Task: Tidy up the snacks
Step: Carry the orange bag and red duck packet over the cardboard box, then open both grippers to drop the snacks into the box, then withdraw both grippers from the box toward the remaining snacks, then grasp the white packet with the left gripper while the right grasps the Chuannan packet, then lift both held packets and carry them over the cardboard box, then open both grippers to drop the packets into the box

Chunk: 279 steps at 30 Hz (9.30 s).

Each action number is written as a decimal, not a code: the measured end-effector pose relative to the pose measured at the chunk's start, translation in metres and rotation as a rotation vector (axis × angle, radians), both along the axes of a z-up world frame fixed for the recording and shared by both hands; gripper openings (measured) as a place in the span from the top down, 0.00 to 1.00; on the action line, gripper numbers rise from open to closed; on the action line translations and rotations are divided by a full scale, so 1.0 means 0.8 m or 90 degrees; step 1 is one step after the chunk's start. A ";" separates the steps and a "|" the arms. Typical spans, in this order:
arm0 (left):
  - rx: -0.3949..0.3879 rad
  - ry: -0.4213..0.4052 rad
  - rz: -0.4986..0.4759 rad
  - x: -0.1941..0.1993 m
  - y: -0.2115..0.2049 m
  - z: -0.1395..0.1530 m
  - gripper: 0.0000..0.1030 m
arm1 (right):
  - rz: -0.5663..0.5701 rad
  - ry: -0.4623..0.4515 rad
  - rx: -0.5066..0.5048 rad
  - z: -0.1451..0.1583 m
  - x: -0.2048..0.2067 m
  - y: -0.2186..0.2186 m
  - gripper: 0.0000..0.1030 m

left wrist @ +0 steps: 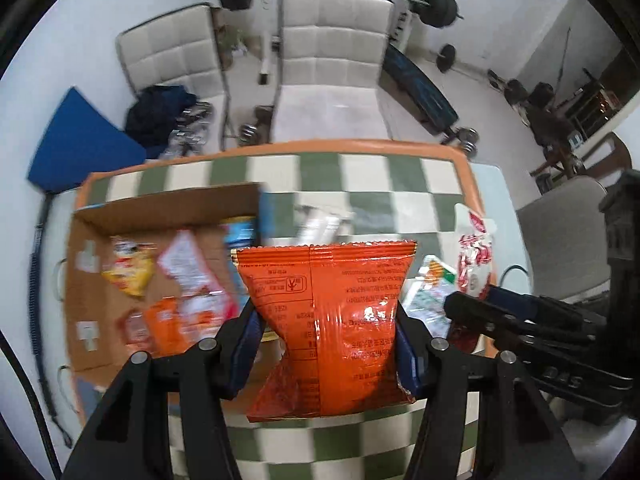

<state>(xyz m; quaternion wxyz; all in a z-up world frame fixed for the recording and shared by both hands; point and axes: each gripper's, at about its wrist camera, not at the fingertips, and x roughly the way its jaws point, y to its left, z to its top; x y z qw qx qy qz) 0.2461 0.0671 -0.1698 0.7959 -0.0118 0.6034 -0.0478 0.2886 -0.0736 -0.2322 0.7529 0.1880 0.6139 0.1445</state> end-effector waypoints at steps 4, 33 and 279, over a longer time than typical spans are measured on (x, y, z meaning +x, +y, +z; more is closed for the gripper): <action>0.009 0.011 0.032 -0.007 0.076 0.010 0.46 | 0.045 -0.021 0.035 0.028 -0.002 0.091 0.48; 0.103 0.160 0.129 0.002 0.322 -0.151 0.45 | 0.108 0.105 -0.090 -0.106 -0.007 0.327 0.46; 0.056 0.191 0.166 -0.017 0.331 -0.125 0.47 | 0.092 -0.005 -0.108 -0.055 0.057 0.303 0.12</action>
